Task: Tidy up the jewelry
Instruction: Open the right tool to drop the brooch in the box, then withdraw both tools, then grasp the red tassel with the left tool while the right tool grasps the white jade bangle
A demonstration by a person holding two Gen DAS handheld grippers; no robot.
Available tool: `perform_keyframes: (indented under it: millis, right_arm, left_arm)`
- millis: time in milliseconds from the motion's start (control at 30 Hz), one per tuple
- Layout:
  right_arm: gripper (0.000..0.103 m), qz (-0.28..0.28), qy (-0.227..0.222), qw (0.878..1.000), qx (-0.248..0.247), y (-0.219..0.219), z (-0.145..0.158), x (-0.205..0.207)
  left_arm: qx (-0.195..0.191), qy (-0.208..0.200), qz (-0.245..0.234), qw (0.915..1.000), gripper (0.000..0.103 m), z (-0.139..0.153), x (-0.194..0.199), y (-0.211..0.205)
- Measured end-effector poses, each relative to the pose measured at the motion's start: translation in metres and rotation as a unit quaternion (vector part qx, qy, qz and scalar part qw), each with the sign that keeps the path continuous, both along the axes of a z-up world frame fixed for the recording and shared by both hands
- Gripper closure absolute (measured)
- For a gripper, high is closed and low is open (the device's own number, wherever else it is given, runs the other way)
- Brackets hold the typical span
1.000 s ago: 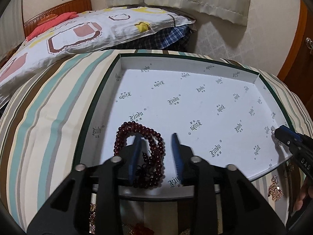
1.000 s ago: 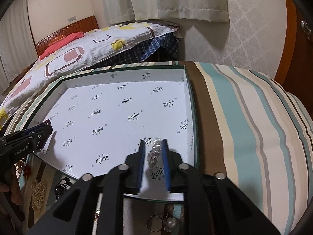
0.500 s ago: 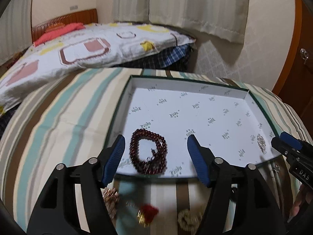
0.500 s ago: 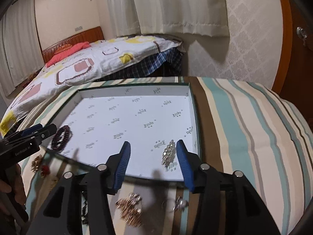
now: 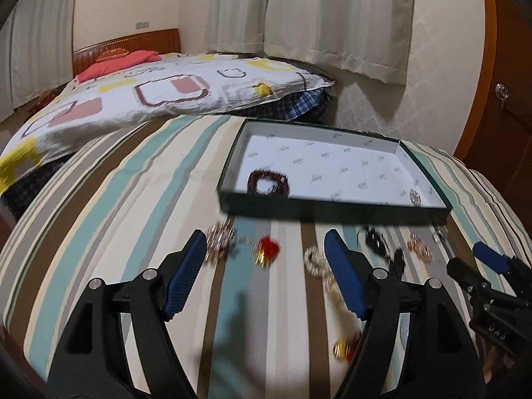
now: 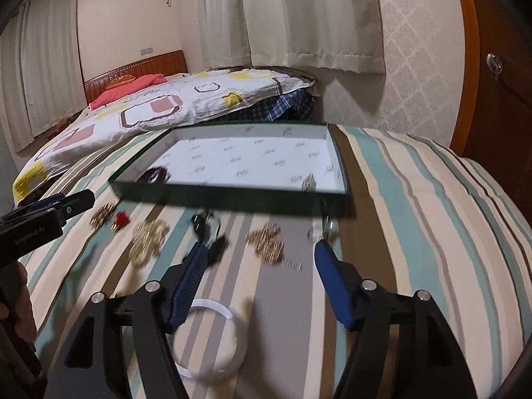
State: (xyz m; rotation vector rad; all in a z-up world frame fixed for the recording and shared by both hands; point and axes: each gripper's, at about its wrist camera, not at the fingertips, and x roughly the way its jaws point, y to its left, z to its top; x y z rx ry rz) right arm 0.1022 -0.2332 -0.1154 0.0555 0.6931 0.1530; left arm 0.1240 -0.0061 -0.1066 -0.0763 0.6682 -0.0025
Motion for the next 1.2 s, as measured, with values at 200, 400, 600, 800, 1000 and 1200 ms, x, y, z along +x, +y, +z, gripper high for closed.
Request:
perform_keyframes:
  millis: [200, 400, 600, 800, 1000, 1200]
  right_arm:
    - [0.028, 0.014, 0.009, 1.0, 0.001, 0.014, -0.013, -0.025]
    - [0.024, 0.035, 0.021, 0.999, -0.011, 0.033, -0.024, -0.03]
    - [0.022, 0.036, 0.055, 0.997, -0.031, 0.04, -0.038, -0.023]
    - [0.034, 0.041, 0.05, 0.997, -0.033, 0.041, -0.037, -0.03]
    - [0.034, 0.038, 0.051, 0.998, -0.03, 0.037, -0.036, -0.031]
    - [0.034, 0.009, 0.049, 0.999, -0.016, 0.013, -0.032, -0.03]
  left_arm:
    - [0.006, 0.013, 0.01, 0.9998, 0.031, -0.014, -0.033, 0.007]
    - [0.009, 0.027, 0.017, 0.9995, 0.029, -0.025, -0.048, 0.01]
    - [0.007, 0.029, 0.016, 0.9994, 0.025, -0.027, -0.05, 0.009]
    - [0.008, 0.031, 0.001, 0.9995, 0.025, -0.029, -0.051, -0.003]
    - [0.02, 0.033, -0.026, 0.9989, 0.025, -0.031, -0.054, -0.021]
    - [0.028, 0.039, -0.047, 0.9977, 0.025, -0.034, -0.055, -0.039]
